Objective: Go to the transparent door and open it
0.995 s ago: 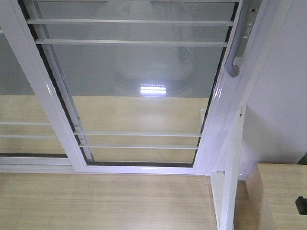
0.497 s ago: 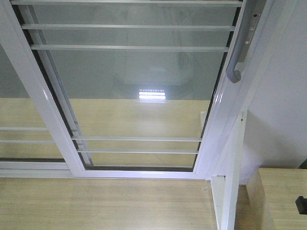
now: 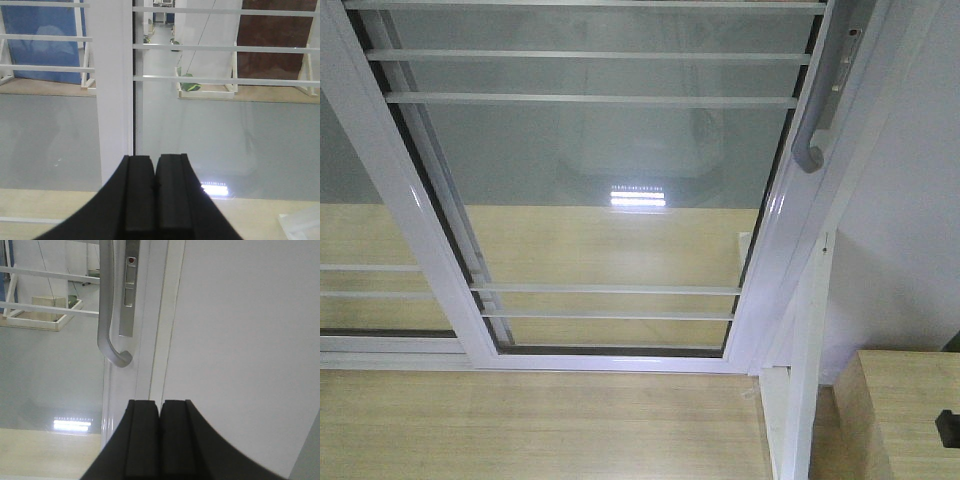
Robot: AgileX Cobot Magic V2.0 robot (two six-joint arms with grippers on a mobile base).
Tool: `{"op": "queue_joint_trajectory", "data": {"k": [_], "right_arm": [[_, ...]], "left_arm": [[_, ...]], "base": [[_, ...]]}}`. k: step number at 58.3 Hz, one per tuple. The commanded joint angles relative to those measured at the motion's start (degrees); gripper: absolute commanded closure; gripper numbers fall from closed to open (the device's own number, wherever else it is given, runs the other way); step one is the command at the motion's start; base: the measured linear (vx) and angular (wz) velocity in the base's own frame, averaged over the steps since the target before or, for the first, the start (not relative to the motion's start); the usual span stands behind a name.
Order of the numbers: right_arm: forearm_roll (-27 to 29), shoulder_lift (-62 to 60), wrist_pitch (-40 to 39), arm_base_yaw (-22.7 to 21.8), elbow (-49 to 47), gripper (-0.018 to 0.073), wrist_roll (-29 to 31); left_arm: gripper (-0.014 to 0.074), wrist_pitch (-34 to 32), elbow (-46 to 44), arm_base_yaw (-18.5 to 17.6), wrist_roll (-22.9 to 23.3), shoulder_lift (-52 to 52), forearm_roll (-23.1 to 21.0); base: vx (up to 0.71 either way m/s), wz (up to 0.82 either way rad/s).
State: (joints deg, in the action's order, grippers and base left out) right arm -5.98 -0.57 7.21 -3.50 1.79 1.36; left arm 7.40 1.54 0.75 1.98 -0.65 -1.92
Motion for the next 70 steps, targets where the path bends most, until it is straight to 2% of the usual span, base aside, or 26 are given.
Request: {"op": "queue_joint_trajectory", "data": {"k": [1, 13, 27, 35, 43, 47, 53, 57, 62, 67, 70], "right_arm": [[-0.1, -0.1, -4.9, -0.4, 0.7, 0.0567, 0.1], [-0.4, -0.1, -5.5, -0.4, 0.7, 0.0567, 0.7], [-0.4, -0.1, -9.0, -0.4, 0.7, 0.0567, 0.6], [0.0, -0.1, -14.7, -0.4, 0.7, 0.0567, -0.8], [0.0, -0.1, -21.8, -0.4, 0.5, 0.0567, -1.8], [0.0, -0.1, -21.7, -0.4, -0.8, 0.0567, -4.0], [0.0, 0.0, -17.3, -0.4, -6.7, 0.0567, -6.1], [-0.1, 1.1, -11.0, -0.4, -12.8, 0.0567, -5.7], [-0.1, 4.9, -3.3, -0.4, -20.2, 0.0567, -5.7], [-0.1, 10.4, 0.5, -0.4, -26.9, 0.0567, -5.7], [-0.1, 14.2, 1.4, -0.4, -30.1, 0.0567, -5.7]], "left_arm": [[0.0602, -5.0, 1.8, -0.2, -0.1, 0.5, -0.2], [0.0602, -5.0, 1.8, -0.2, -0.1, 0.5, -0.2], [0.0602, -11.6, 1.8, -0.2, -0.1, 0.5, -0.2], [0.0602, -19.0, 1.8, -0.2, 0.2, 0.5, -0.2], [0.0601, -29.8, 1.1, -0.3, 4.6, 0.5, -0.6], [0.0601, -32.3, -0.1, -0.3, 4.9, 0.5, -0.6], [0.0601, -29.7, -4.0, -0.3, 4.8, 0.5, -0.2], [0.0601, -24.6, -8.5, -0.3, 4.2, 0.9, 0.3], [0.0601, -16.3, -15.1, -0.3, 4.0, 3.4, 4.3], [0.0601, -9.3, -22.2, -0.3, 4.0, 8.1, 6.5], [0.0601, -7.7, -25.4, -0.3, 4.0, 11.9, 6.4]], "base": [[0.00, 0.00], [0.00, 0.00], [0.00, 0.00], [0.00, 0.00], [0.00, 0.00], [0.00, 0.00], [0.00, 0.00], [0.00, 0.00], [0.00, 0.00], [0.00, 0.00], [0.00, 0.00]]}}
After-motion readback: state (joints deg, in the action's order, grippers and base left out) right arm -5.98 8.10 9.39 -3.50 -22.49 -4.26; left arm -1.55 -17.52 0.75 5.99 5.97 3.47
